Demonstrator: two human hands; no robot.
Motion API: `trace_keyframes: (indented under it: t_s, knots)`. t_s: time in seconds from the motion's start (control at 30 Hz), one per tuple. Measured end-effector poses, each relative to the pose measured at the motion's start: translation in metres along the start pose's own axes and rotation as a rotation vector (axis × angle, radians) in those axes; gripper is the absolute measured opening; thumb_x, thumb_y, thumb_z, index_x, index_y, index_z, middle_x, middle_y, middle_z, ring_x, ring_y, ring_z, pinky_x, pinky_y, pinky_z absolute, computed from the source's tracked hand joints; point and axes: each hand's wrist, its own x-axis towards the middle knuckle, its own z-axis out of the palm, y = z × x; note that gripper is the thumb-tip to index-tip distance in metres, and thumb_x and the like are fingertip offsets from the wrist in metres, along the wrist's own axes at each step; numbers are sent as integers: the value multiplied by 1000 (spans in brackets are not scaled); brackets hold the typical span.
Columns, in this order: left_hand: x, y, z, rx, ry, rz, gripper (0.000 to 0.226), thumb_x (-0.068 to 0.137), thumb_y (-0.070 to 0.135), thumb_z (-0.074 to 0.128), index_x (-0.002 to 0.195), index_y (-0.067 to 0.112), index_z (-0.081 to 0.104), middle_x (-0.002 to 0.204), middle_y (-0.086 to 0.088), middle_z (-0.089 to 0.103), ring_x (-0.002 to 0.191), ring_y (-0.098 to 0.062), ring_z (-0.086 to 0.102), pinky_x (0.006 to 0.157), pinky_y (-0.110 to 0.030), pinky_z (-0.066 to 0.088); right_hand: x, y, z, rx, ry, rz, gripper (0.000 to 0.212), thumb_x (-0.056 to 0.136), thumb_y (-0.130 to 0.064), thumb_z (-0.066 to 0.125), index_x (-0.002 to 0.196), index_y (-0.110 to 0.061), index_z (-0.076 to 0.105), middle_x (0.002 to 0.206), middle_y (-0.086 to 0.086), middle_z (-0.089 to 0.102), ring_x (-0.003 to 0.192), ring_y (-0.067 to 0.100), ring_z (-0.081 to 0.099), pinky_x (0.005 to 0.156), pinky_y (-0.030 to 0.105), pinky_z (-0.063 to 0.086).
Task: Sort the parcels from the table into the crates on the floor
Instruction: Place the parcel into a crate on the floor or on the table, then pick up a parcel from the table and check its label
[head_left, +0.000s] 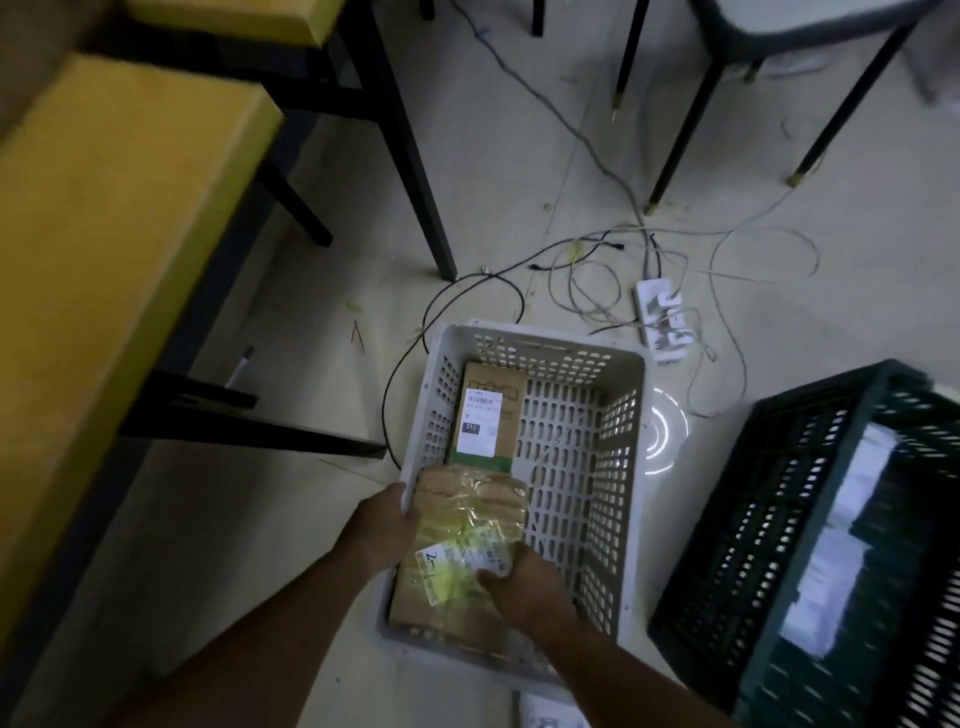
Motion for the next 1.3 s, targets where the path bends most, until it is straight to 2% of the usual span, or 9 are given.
trace_keyframes:
  t_s: [0.1, 0.2, 0.3, 0.43, 0.53, 0.63, 0.87, 1.07, 1.3]
  knots:
    - [-56, 18, -22, 88, -11, 151, 39, 105, 26, 44, 140, 10, 52, 141, -10, 55, 128, -26, 54, 104, -28, 42, -48, -30, -31, -178, -22, -128, 39, 93, -48, 60, 123, -23, 61, 117, 2, 70, 104, 18, 68, 92, 36, 57]
    - [-112, 23, -45, 161, -12, 276, 33, 101, 32, 46, 127, 17, 60, 126, -6, 62, 118, -26, 58, 100, -36, 48, -113, -71, -64, -375, -9, -253, 47, 96, -47, 55, 137, -23, 53, 128, 6, 66, 119, 24, 63, 102, 39, 52]
    - [-174, 28, -70, 243, 41, 373, 47, 102, 38, 41, 144, 18, 47, 144, -3, 51, 136, -26, 43, 114, -36, 36, -188, -110, -94, -540, 57, -339, 50, 98, -43, 57, 143, -23, 47, 137, 5, 61, 124, 25, 59, 103, 39, 50]
    - [-279, 37, -111, 278, 121, 410, 55, 105, 38, 42, 154, 14, 32, 160, -8, 31, 150, -27, 24, 121, -34, 23, -293, -156, -116, -723, 136, -482, 54, 100, -36, 56, 150, -22, 39, 147, 6, 53, 133, 28, 51, 107, 42, 47]
    - [-353, 28, -136, 301, 161, 406, 60, 105, 45, 39, 155, 14, 29, 164, -11, 22, 153, -29, 13, 124, -41, 19, -366, -179, -118, -822, 200, -532, 68, 99, -42, 55, 158, -22, 25, 160, 5, 38, 144, 33, 38, 113, 48, 41]
    - [-420, 2, -156, 280, 207, 426, 57, 102, 49, 33, 146, 13, 42, 157, -11, 33, 149, -29, 20, 121, -44, 24, -432, -194, -105, -914, 256, -595, 67, 99, -43, 53, 157, -24, 25, 160, 4, 36, 147, 33, 32, 115, 51, 36]
    - [-580, -84, -209, 249, 387, 347, 66, 105, 45, 35, 159, 13, 16, 168, -12, 6, 155, -29, 1, 126, -43, 11, -582, -228, -47, -1085, 265, -746, 61, 103, -37, 45, 158, -20, 24, 163, 5, 32, 152, 34, 21, 120, 46, 29]
    - [-676, -182, -228, 159, 550, 264, 67, 102, 46, 42, 157, 15, 22, 166, -8, 16, 154, -26, 11, 124, -40, 16, -657, -260, 18, -1218, 177, -853, 72, 103, -40, 48, 162, -22, 10, 169, 2, 17, 156, 33, 12, 123, 47, 25]
    - [-740, -282, -237, 79, 559, 106, 74, 103, 54, 37, 160, 14, 13, 168, -8, 3, 155, -28, -1, 125, -43, 14, -719, -303, 97, -1303, 246, -1102, 64, 101, -42, 49, 155, -18, 24, 158, 3, 39, 150, 30, 30, 117, 43, 35]
